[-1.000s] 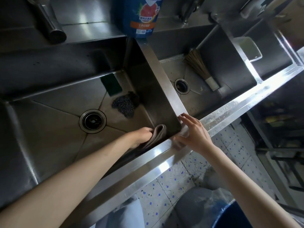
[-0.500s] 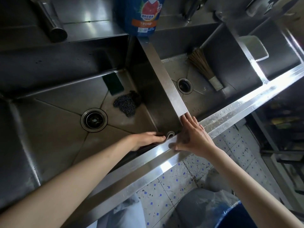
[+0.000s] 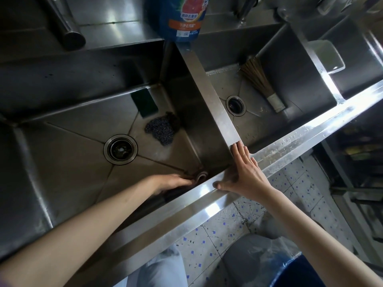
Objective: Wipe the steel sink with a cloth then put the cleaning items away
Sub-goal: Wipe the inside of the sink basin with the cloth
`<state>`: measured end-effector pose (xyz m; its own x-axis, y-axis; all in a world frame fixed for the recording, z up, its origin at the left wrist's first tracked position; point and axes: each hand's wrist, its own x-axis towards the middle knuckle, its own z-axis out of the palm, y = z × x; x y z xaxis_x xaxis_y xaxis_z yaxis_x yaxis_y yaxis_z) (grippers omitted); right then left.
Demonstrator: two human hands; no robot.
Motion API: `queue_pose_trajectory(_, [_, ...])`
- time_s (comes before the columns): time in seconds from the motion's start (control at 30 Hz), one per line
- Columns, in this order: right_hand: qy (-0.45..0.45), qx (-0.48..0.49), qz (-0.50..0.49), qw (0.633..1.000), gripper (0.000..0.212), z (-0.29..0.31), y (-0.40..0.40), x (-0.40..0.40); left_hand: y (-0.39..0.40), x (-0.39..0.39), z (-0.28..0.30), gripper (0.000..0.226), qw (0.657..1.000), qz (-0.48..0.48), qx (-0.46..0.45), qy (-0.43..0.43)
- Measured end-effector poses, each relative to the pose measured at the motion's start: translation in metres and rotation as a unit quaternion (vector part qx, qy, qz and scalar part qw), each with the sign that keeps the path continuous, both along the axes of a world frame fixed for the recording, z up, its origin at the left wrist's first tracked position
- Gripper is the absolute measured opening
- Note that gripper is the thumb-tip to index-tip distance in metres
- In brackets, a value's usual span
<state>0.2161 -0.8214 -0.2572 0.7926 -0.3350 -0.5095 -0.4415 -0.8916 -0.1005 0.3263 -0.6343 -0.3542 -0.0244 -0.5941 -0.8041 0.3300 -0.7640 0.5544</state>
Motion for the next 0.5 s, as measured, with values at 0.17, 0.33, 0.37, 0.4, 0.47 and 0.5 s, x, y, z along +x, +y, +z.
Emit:
queue_pose_trajectory(0.17, [0.006, 0.002, 0.0, 1.0, 0.135, 0.001, 0.003, 0.001, 0.011, -0.002, -0.023, 0.05, 0.998, -0.042, 0.045, 0.004])
queue_pose_trajectory(0.33, [0.017, 0.001, -0.001, 1.0, 0.134, -0.001, 0.003, 0.002, -0.009, -0.009, -0.036, 0.056, 0.999, -0.022, 0.036, -0.016])
queue_pose_trajectory(0.37, [0.018, 0.002, -0.001, 1.0, 0.134, -0.001, 0.003, 0.002, -0.014, -0.01, -0.036, 0.056, 0.999, -0.014, 0.035, -0.021])
queue_pose_trajectory(0.4, [0.018, 0.003, -0.002, 1.0, 0.134, -0.001, 0.003, 0.002, -0.019, -0.01, -0.037, 0.056, 0.999, -0.003, 0.029, -0.028])
queue_pose_trajectory(0.47, [0.012, 0.005, -0.004, 1.0, 0.134, -0.002, 0.003, 0.002, -0.03, -0.012, -0.044, 0.057, 0.999, 0.01, 0.019, -0.047])
queue_pose_trajectory(0.5, [0.009, 0.006, -0.006, 1.0, 0.134, -0.003, 0.003, 0.002, -0.035, -0.012, -0.044, 0.058, 0.998, 0.005, 0.016, -0.062])
